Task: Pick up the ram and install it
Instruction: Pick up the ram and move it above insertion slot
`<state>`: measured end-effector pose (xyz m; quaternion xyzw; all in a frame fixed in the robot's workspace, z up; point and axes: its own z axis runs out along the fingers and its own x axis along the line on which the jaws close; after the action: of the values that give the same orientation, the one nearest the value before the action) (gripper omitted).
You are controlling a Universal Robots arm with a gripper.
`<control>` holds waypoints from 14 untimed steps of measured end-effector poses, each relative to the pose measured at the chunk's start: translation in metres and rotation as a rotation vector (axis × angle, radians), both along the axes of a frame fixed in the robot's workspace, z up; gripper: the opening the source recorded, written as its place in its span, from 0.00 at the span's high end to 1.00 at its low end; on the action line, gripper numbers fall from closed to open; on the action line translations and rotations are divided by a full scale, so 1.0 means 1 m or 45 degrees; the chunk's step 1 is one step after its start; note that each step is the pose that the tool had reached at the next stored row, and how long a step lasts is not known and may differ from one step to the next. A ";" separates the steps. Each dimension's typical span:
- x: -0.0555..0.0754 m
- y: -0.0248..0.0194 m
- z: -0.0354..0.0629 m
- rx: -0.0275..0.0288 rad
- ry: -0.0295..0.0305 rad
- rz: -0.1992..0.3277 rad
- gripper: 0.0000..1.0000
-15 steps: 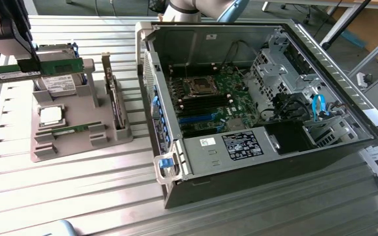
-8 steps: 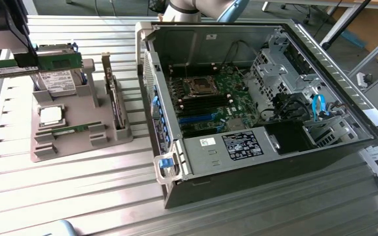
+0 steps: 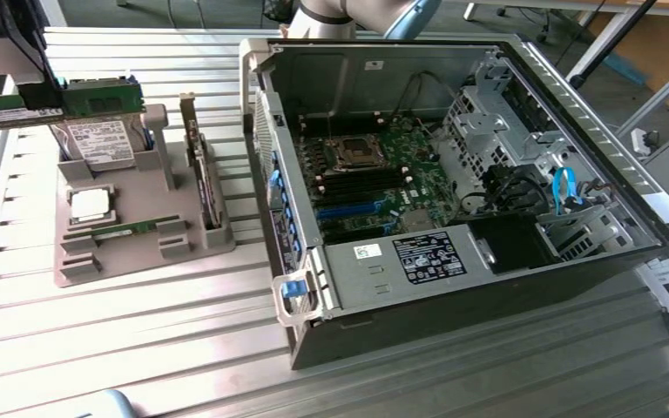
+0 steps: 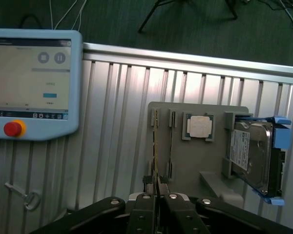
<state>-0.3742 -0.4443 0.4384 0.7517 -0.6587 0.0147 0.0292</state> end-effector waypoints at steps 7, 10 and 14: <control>0.000 0.0000 0.0066 -0.0002 0.0000 0.000 0.87; 0.000 0.0000 0.0094 -0.0003 -0.0001 0.000 0.87; 0.000 0.0000 0.0136 -0.0005 -0.0002 0.000 0.87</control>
<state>-0.3742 -0.4443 0.4520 0.7517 -0.6587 0.0149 0.0293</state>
